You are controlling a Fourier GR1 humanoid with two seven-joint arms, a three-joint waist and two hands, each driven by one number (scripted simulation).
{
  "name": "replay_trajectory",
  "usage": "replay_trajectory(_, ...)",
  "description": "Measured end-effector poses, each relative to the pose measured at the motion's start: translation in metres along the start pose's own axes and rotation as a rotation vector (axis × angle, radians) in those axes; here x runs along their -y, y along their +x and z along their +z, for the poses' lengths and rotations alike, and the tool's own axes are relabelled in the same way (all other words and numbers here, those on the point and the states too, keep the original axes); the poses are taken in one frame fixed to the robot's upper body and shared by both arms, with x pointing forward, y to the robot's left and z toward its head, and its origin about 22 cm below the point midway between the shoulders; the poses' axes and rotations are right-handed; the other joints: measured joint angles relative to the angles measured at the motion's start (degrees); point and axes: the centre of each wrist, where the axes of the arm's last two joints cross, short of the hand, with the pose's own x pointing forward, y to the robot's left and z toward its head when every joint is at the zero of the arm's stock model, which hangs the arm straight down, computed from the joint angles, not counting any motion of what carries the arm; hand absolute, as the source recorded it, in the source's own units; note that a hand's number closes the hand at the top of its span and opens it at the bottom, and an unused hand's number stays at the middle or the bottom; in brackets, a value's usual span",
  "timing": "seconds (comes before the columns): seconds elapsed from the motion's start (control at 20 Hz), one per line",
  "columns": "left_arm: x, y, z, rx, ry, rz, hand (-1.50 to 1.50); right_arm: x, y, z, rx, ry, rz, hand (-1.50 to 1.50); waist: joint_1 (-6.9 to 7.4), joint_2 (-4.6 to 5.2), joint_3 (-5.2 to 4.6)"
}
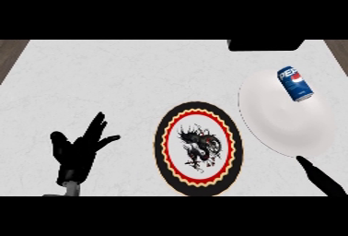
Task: Pick the can from the plate and place it in the plate
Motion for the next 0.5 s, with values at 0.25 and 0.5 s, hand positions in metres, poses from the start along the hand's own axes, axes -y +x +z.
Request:
replay_trajectory(0.25,0.002,0.003,0.001,-0.001,-0.004,-0.001,0.0,0.02,-0.001,0.037,-0.01,0.032,0.05,-1.5,0.19,0.09,-0.02)
replay_trajectory(0.5,0.001,0.005,-0.004,-0.005,-0.001,-0.009,0.0,0.021,0.001,0.067,-0.024,0.048,0.08,-1.5,0.3,0.14,-0.01)
